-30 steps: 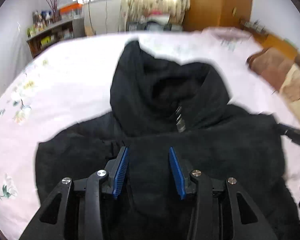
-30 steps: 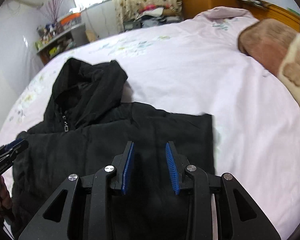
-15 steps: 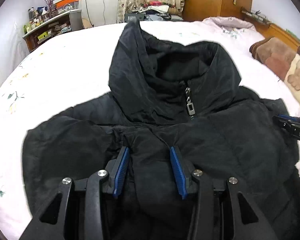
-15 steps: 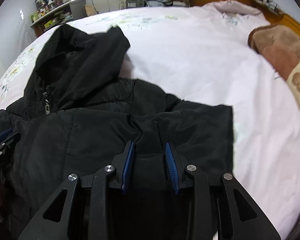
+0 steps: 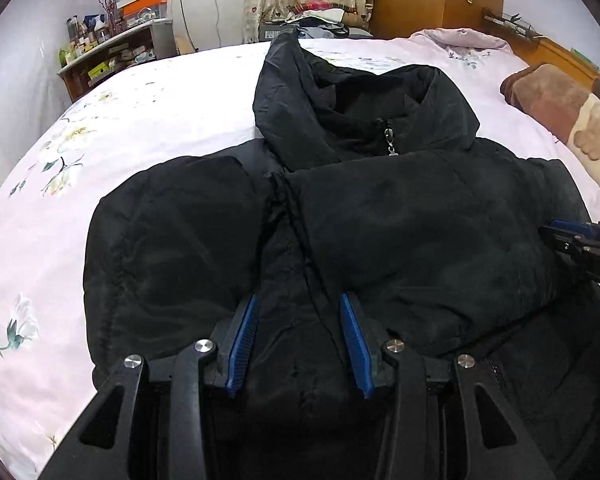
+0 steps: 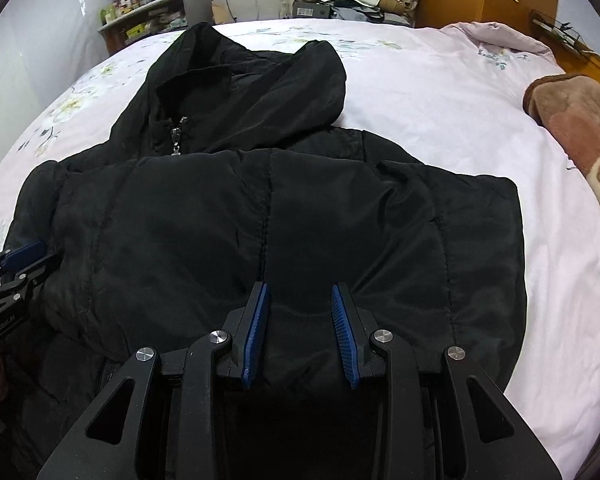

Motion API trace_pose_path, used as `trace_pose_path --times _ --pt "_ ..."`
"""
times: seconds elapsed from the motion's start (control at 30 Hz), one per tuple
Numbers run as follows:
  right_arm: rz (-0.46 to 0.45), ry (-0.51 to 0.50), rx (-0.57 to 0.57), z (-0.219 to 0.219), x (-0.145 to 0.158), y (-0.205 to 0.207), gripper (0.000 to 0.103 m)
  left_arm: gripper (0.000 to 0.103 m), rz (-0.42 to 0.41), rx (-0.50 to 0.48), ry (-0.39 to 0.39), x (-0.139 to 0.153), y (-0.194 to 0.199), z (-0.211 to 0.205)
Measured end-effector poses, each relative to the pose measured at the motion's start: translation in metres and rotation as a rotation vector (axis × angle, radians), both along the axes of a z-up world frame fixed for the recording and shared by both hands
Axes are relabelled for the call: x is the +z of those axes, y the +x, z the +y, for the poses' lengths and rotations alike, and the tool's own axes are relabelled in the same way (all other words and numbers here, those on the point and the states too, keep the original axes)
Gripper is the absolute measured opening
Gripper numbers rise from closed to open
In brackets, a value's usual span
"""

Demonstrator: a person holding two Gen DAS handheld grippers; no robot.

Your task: Fold large clothes

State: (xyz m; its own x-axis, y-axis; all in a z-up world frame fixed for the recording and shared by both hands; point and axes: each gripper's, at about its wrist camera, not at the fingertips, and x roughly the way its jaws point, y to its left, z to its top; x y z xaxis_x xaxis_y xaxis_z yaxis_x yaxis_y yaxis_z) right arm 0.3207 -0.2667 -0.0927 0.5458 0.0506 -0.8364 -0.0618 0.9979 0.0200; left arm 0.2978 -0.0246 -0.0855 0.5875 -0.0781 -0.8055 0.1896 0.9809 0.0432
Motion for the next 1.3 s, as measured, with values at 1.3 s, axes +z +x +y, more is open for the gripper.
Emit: trace_pose_path --times 1.3 --pt "-0.143 0.172 0.026 0.041 0.125 -0.267 0.039 0.057 -0.113 0.046 -0.131 0.141 -0.262 0.052"
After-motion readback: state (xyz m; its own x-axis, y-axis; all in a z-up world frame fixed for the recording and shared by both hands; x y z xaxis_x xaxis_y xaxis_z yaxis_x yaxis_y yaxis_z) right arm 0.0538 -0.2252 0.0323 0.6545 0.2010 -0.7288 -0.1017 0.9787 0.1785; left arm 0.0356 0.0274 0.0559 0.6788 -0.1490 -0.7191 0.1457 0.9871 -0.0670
